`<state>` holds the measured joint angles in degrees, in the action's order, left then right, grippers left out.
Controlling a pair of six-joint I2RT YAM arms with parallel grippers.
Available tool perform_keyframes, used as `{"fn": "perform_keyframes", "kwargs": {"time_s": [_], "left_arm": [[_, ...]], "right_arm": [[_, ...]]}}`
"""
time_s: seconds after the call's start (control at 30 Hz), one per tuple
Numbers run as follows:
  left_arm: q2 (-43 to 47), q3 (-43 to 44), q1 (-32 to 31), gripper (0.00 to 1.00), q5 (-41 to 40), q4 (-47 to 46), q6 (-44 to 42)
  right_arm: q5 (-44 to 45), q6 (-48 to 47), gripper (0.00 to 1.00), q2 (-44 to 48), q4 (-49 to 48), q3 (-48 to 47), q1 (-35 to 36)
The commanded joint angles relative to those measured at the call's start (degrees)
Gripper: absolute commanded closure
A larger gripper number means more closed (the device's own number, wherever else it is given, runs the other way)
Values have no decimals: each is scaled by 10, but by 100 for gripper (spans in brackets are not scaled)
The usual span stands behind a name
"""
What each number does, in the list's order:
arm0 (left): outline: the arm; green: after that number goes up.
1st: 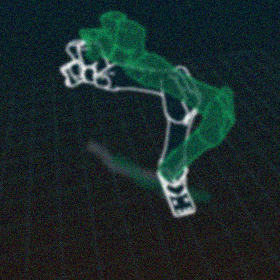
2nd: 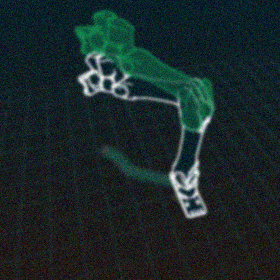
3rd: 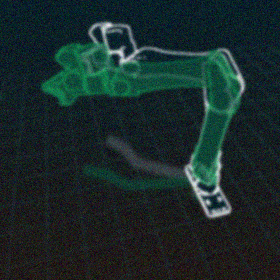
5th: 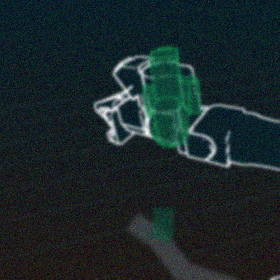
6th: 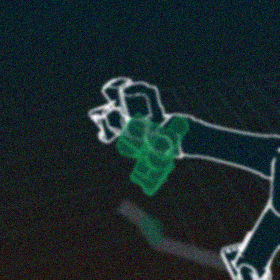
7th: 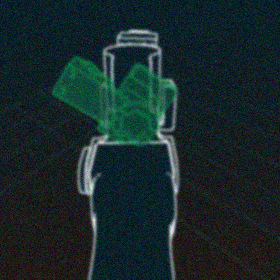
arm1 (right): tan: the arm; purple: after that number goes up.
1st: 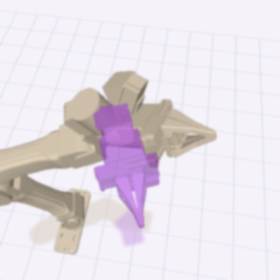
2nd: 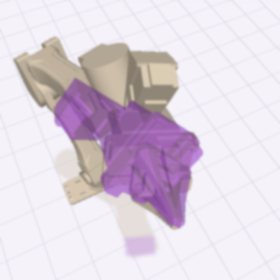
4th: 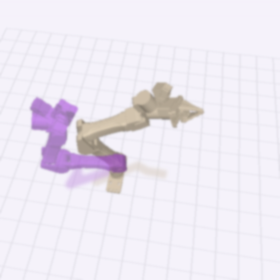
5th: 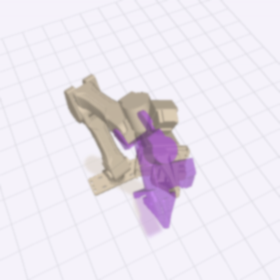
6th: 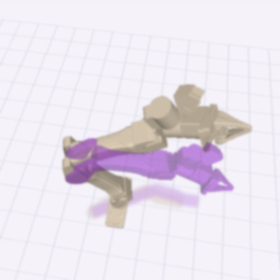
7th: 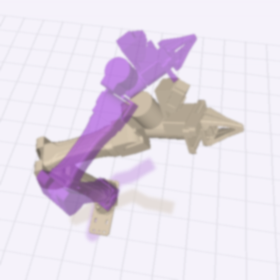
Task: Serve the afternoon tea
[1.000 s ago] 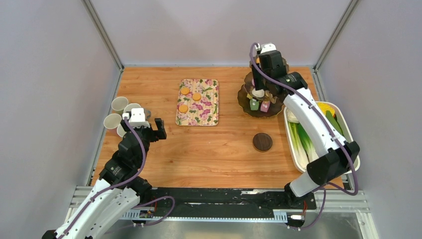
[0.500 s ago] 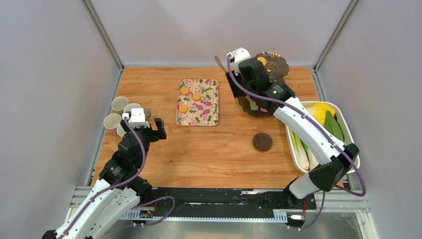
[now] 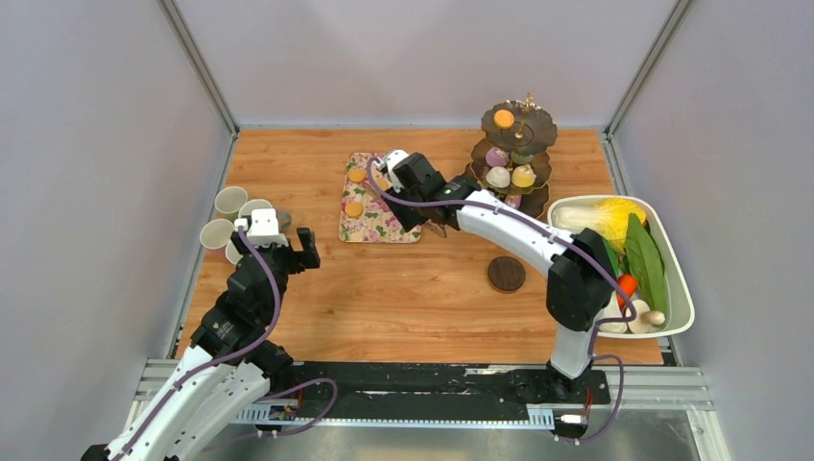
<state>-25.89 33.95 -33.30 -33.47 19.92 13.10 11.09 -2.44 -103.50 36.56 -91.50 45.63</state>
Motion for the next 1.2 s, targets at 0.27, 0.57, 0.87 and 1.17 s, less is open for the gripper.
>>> {"fn": "perform_keyframes", "kwargs": {"time_s": [0.27,0.57,0.87,1.17], "left_arm": [[7,0,-1,0,-9,-9,-6],[9,0,-1,0,-13,-9,-7],[9,-1,-1,0,-14,-10,-8],[9,-1,-1,0,-13,-10,-8]], "right_arm": [[-36,-21,41,-119,-66,-40,39],[-28,-47,41,-178,-73,-76,42],[-25,-63,44,-211,-72,-108,41],[1,-70,57,-178,-67,-77,42]]}}
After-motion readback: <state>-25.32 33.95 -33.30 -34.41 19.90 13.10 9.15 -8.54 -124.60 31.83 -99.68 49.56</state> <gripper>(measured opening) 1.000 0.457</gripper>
